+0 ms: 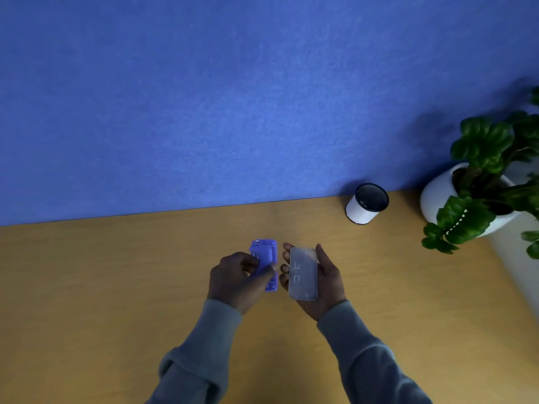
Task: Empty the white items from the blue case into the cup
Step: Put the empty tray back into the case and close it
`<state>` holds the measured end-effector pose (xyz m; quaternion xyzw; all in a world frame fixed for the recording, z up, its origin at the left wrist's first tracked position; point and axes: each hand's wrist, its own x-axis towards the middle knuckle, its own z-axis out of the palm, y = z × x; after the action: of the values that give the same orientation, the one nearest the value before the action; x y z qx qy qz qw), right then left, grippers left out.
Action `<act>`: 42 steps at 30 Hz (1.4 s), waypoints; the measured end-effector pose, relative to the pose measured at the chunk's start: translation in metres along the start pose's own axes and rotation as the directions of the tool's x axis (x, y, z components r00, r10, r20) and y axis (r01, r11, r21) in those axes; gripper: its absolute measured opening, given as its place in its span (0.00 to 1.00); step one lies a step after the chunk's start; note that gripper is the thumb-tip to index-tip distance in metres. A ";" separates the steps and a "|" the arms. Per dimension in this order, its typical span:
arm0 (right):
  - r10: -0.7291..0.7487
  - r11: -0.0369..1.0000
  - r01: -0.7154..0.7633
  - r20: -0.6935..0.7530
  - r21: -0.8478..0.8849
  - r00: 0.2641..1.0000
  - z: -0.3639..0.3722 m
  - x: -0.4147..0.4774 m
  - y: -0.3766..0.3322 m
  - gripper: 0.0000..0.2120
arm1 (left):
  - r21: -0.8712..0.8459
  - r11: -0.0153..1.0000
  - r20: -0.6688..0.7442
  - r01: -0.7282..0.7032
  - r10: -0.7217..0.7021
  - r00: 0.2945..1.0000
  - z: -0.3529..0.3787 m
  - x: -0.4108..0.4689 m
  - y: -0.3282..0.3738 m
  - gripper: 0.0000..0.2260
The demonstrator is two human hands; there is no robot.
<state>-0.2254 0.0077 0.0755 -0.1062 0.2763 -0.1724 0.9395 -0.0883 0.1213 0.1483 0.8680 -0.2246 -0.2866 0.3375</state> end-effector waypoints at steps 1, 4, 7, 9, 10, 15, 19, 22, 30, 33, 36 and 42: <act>0.004 1.000 -0.004 0.023 0.004 1.000 0.000 0.000 0.002 0.34 | -0.004 1.000 0.011 -0.020 0.020 1.000 -0.001 -0.007 0.008 0.13; 0.028 1.000 -0.028 0.086 -0.001 0.996 0.004 -0.001 0.007 0.37 | -0.007 0.998 0.049 -0.063 0.063 0.997 0.003 -0.020 0.026 0.13; 0.023 0.999 -0.025 0.043 0.047 0.999 0.013 0.000 0.010 0.33 | 0.005 0.995 0.081 -0.100 0.099 0.992 0.015 -0.027 0.033 0.13; 0.015 0.998 -0.016 0.025 0.056 1.000 0.020 0.001 0.011 0.30 | 0.024 0.993 0.094 -0.112 0.110 0.989 0.022 -0.031 0.035 0.15; 0.010 0.999 -0.011 0.027 0.049 1.000 0.023 0.002 0.011 0.30 | 0.034 0.993 0.098 -0.113 0.109 0.989 0.024 -0.031 0.035 0.16; -0.005 0.999 0.004 0.021 0.042 1.000 0.026 0.002 0.009 0.30 | 0.034 0.994 0.069 -0.108 0.105 0.992 0.028 -0.033 0.036 0.15; -0.007 0.999 0.005 0.022 0.049 1.000 0.026 0.000 0.012 0.30 | 0.028 0.992 0.054 -0.121 0.119 0.991 0.027 -0.035 0.039 0.14; -0.009 0.999 0.008 0.026 0.044 1.000 0.028 -0.003 0.013 0.30 | 0.013 0.993 0.045 -0.119 0.118 0.992 0.028 -0.036 0.039 0.14; -0.019 0.999 0.018 0.015 0.037 1.000 0.033 -0.010 0.010 0.29 | 0.009 0.988 0.002 -0.151 0.151 0.988 0.032 -0.039 0.037 0.15; -0.026 0.999 0.026 0.024 0.036 0.999 0.034 -0.012 0.010 0.29 | 0.001 0.987 -0.014 -0.159 0.159 0.987 0.035 -0.039 0.036 0.16; -0.036 0.998 0.035 0.020 0.045 0.999 0.033 -0.012 0.011 0.30 | -0.021 0.979 -0.049 -0.201 0.200 0.979 0.038 -0.039 0.033 0.16; -0.103 0.994 0.101 0.035 0.046 0.994 0.031 -0.013 0.005 0.32 | -0.149 0.934 -0.111 -0.324 0.310 0.944 0.045 -0.044 0.023 0.21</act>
<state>-0.2169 0.0210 0.1062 -0.1028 0.2493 -0.2242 0.9365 -0.1546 0.1108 0.1531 0.8009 -0.3224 -0.2083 0.4596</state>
